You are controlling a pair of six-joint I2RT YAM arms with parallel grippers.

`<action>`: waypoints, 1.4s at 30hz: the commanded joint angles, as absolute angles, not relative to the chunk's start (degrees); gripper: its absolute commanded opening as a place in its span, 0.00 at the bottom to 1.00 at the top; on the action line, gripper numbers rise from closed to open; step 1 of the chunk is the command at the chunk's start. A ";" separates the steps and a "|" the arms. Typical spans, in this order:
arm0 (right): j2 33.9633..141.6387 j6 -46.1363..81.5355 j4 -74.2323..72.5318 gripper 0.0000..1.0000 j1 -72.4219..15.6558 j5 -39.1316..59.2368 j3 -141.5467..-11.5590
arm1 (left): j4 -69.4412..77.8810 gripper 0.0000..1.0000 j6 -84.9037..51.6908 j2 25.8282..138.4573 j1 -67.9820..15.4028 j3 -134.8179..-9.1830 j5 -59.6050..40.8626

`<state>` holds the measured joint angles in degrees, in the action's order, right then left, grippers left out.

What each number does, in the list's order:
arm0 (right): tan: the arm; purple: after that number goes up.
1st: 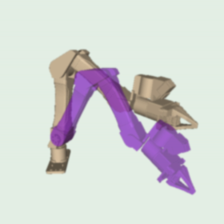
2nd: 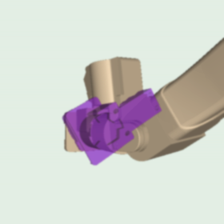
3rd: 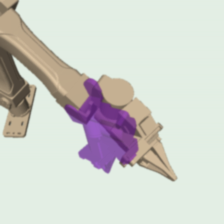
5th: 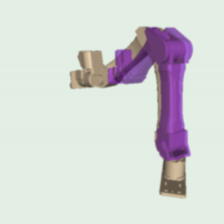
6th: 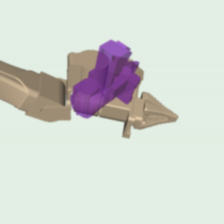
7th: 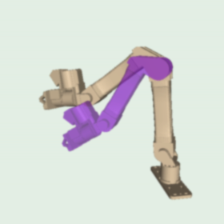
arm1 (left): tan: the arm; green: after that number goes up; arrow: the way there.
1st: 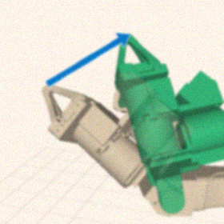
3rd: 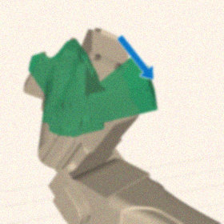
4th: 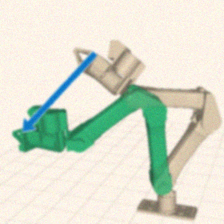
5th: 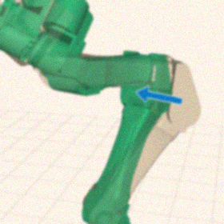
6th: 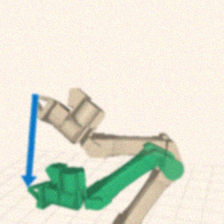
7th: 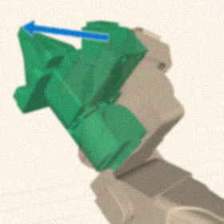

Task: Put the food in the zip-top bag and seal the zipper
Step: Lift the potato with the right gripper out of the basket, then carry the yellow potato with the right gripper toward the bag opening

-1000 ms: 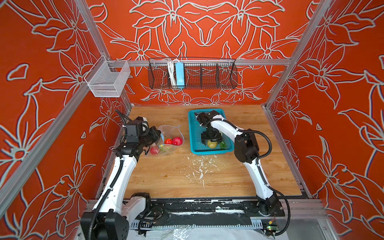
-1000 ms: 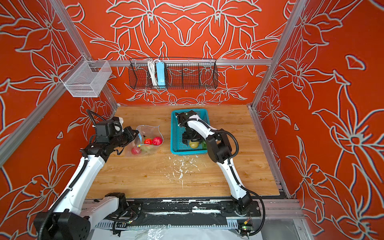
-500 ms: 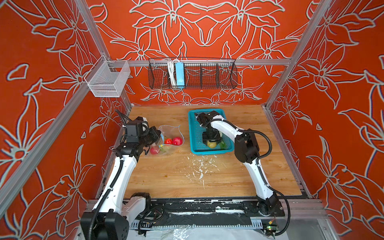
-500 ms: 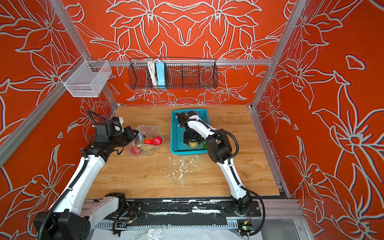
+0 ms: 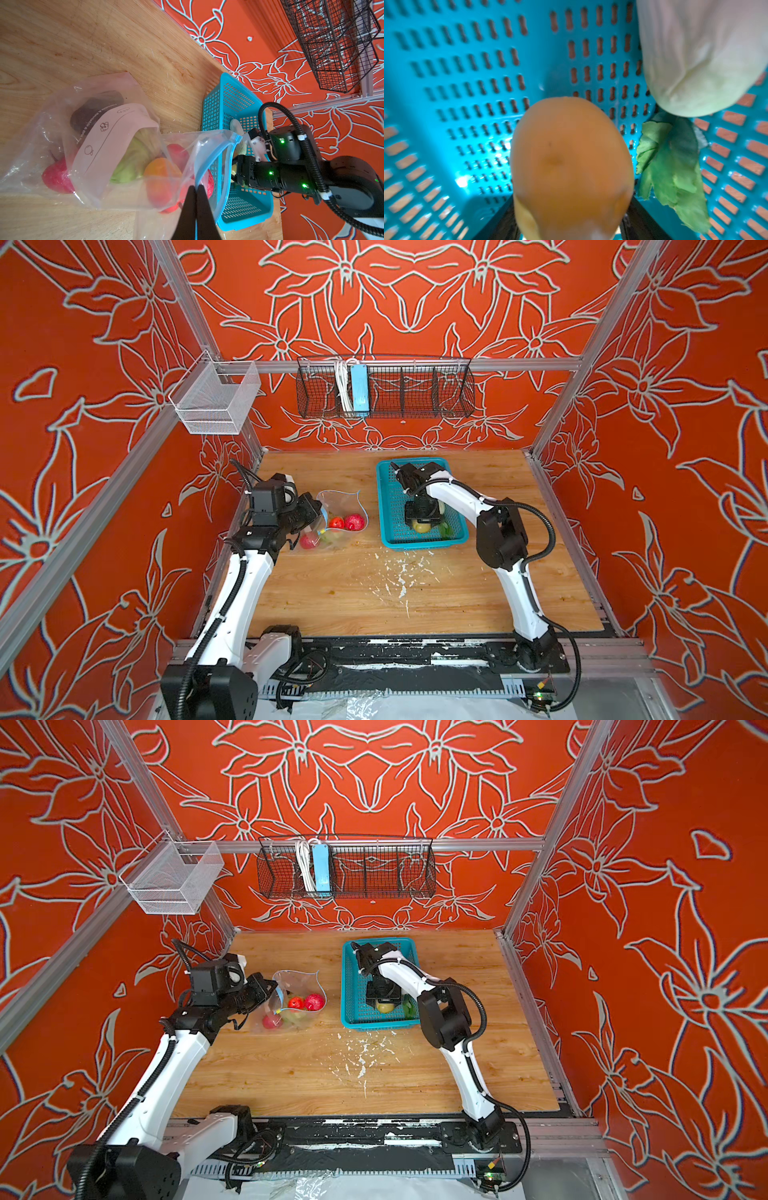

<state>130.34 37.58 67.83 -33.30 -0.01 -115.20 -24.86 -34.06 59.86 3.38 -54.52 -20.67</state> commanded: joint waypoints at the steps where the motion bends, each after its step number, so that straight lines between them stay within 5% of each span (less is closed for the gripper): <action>1: 126.79 39.10 66.75 0.55 -32.96 1.36 -114.14 | -24.60 0.00 -33.59 58.50 3.69 -54.17 -20.06; 42: 105.76 44.35 46.61 0.54 -33.71 2.07 -94.71 | -25.01 0.00 -30.24 60.73 3.66 -57.18 -23.94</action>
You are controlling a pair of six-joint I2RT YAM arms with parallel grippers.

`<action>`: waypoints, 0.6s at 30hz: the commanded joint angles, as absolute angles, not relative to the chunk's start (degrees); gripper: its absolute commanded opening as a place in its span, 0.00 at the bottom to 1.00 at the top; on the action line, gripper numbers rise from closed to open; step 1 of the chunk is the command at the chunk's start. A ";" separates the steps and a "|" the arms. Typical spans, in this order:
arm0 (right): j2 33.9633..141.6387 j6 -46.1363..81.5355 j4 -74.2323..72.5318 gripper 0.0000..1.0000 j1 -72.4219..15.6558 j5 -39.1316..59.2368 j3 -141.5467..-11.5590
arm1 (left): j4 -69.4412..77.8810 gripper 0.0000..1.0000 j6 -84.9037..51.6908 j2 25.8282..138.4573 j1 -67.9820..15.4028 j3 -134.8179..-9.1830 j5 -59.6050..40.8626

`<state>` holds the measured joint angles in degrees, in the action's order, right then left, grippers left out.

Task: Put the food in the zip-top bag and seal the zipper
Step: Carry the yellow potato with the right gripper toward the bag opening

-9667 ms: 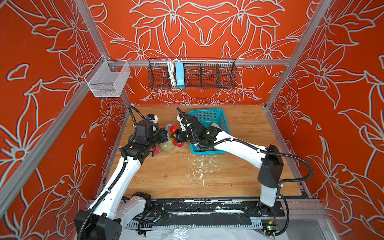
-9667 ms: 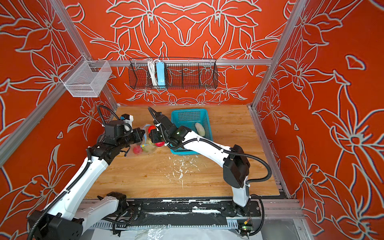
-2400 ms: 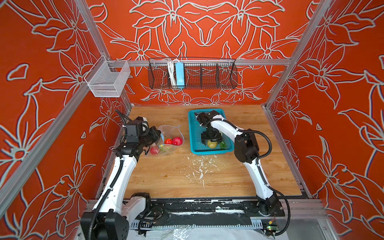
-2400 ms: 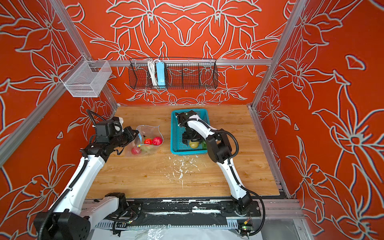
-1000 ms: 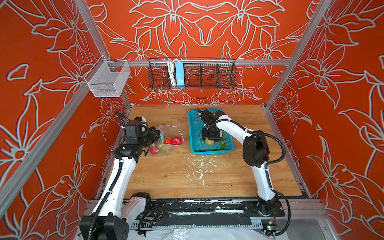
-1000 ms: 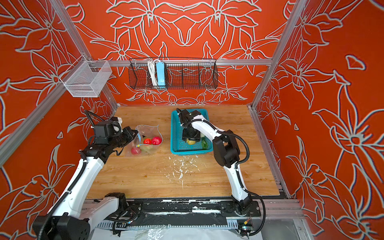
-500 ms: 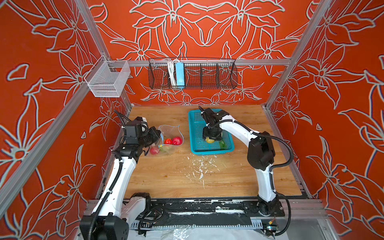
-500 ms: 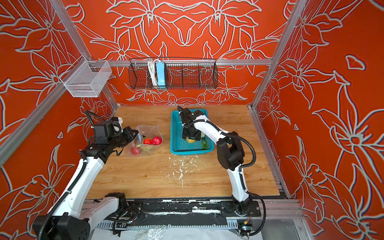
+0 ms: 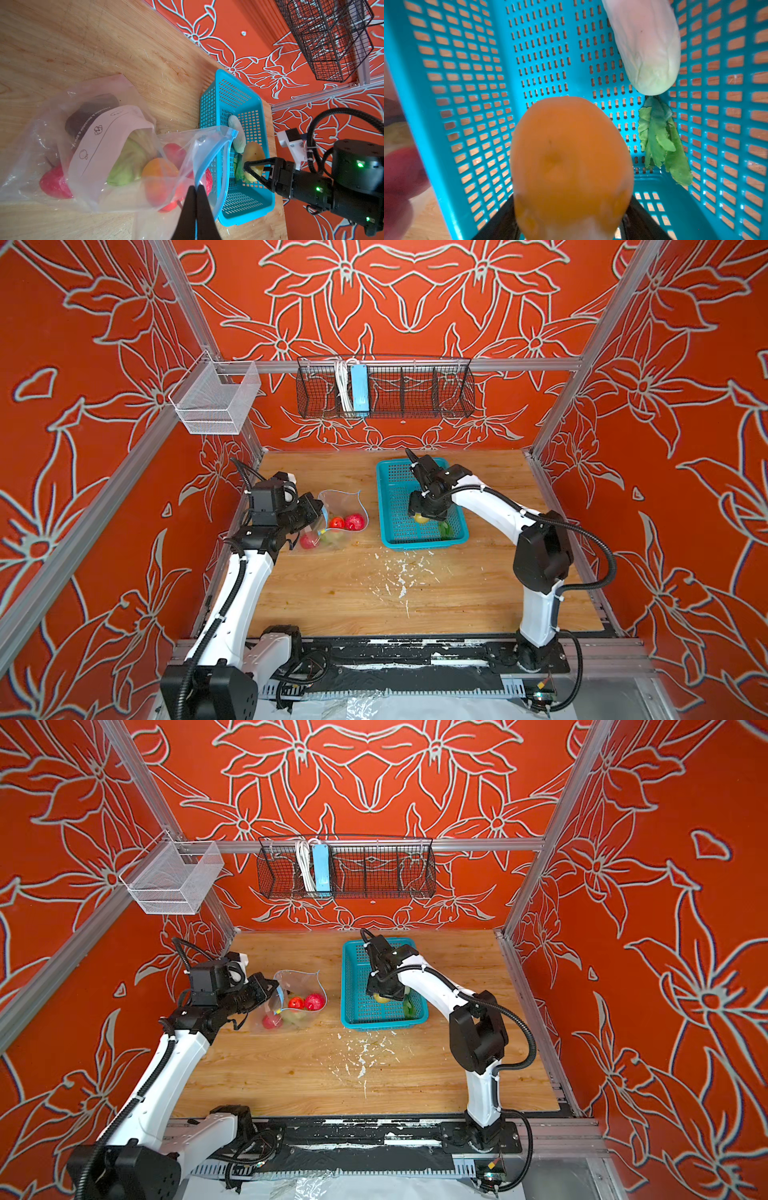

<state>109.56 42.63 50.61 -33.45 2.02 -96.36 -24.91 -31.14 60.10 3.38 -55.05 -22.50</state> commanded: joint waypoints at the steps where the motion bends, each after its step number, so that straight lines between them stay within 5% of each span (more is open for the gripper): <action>1: 105.12 44.63 45.96 0.53 -33.67 2.42 -94.07 | -25.37 0.00 -30.26 60.98 3.65 -57.70 -24.05; 18: 97.48 46.47 35.77 0.53 -36.29 7.92 -89.53 | -29.74 0.00 -29.99 61.55 3.43 -61.87 -28.96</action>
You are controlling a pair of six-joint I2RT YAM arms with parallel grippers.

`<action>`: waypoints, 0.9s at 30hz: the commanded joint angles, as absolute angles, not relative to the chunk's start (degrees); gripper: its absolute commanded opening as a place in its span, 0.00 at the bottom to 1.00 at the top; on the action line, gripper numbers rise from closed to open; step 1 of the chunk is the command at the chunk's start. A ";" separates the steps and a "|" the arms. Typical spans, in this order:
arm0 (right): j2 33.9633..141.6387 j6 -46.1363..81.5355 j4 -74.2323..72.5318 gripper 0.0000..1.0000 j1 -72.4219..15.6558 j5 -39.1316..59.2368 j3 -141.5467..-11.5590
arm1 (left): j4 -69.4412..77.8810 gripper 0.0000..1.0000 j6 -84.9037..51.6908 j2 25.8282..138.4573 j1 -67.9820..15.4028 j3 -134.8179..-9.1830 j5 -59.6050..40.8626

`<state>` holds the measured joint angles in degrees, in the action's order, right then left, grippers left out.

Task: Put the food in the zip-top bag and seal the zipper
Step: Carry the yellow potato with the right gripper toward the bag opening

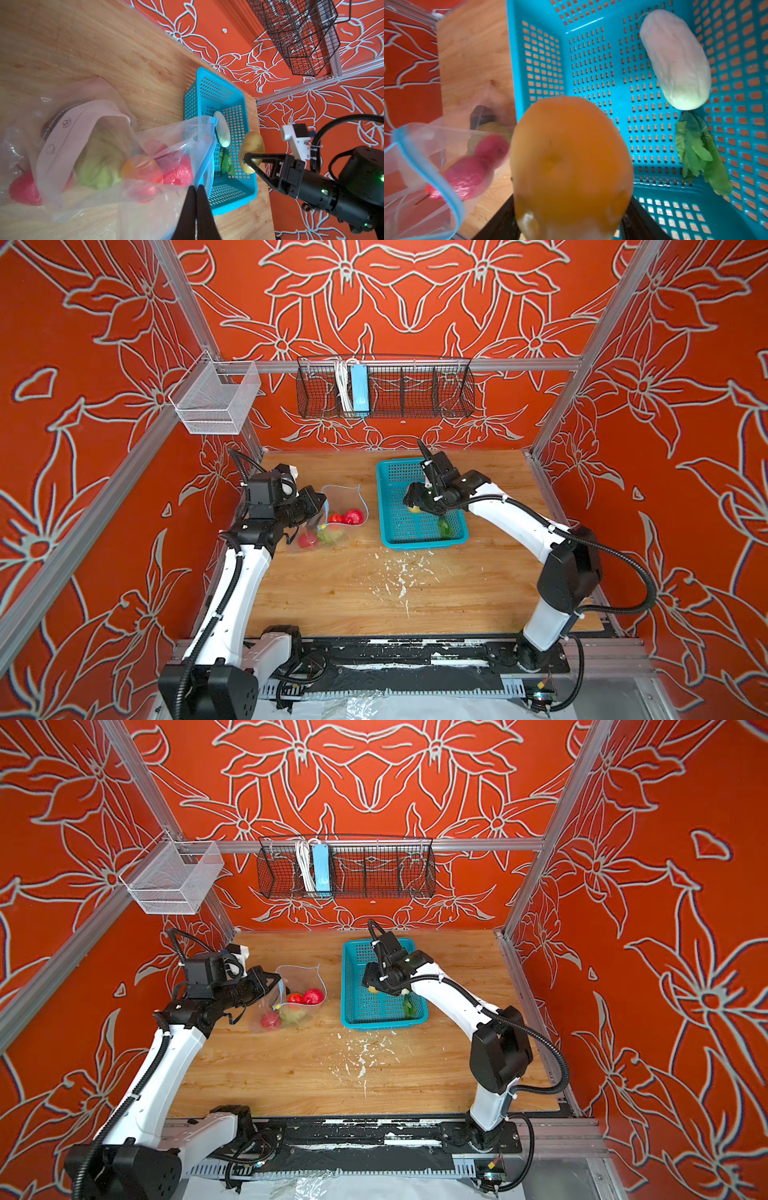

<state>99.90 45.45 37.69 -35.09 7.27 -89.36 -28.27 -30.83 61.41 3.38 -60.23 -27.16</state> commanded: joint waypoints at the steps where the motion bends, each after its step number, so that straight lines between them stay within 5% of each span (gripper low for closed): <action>1: 97.32 46.35 35.68 0.53 -36.87 7.84 -89.99 | -29.92 0.00 -30.02 61.44 3.41 -62.01 -29.07; 27: 103.59 43.47 36.39 0.53 -48.57 7.83 -105.26 | -31.53 0.00 -31.00 60.65 0.71 -63.98 -29.65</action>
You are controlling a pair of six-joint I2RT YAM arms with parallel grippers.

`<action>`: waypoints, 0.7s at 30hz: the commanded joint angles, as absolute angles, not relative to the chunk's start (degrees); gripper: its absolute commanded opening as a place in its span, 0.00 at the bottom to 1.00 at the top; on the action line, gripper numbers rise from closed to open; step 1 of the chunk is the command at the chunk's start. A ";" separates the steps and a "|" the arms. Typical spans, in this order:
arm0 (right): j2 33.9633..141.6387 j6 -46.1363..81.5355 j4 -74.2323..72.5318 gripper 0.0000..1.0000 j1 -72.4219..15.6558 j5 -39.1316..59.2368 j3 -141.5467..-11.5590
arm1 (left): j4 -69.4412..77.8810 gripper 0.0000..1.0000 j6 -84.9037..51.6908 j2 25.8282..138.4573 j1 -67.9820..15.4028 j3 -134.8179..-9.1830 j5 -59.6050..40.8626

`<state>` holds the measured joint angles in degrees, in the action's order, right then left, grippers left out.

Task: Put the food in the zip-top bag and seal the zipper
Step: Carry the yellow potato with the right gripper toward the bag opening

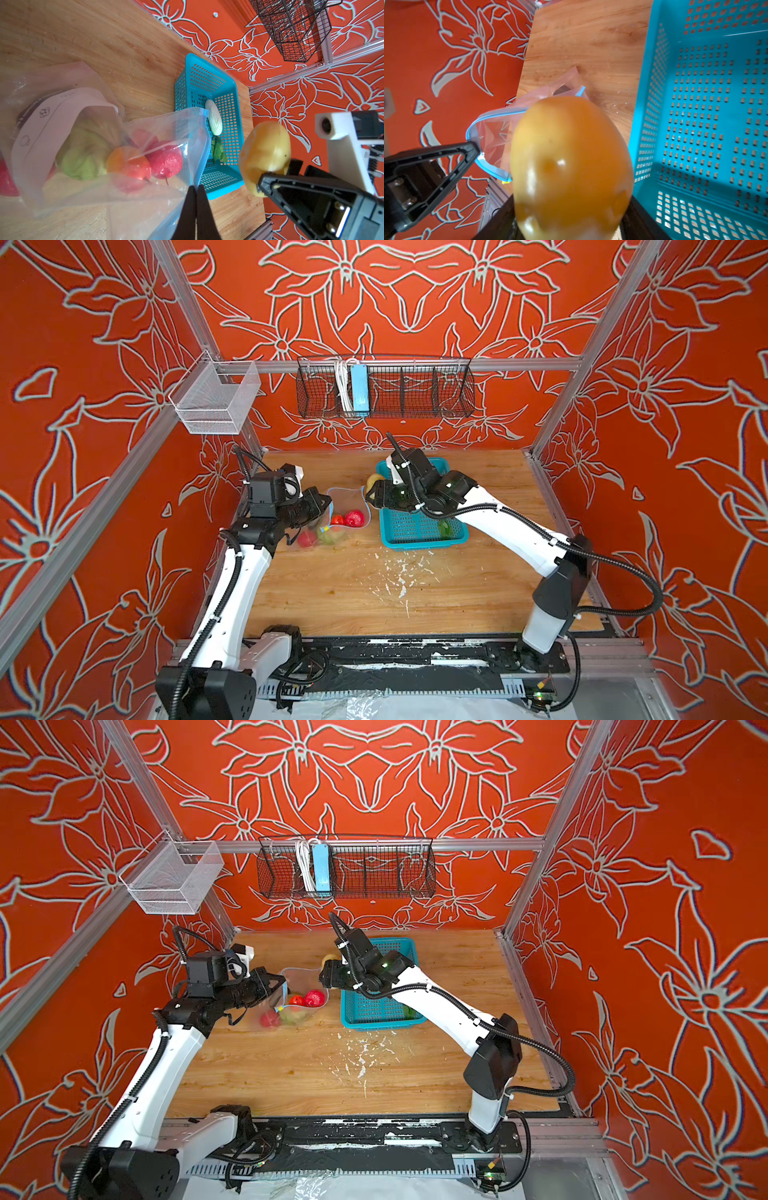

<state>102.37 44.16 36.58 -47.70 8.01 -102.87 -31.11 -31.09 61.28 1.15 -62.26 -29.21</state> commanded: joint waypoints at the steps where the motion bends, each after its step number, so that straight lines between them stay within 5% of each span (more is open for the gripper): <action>1: 103.86 43.45 36.43 0.53 -48.97 7.90 -105.87 | -31.72 0.00 -31.06 60.80 0.69 -64.15 -29.62; 21: 114.04 41.10 43.43 0.52 -55.05 5.80 -118.71 | -34.08 0.00 -31.23 61.70 -0.44 -65.94 -28.43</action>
<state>111.77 42.41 39.64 -53.91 7.84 -114.87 -33.56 -31.11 61.43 -0.08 -64.10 -28.56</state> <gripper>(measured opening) 0.681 0.047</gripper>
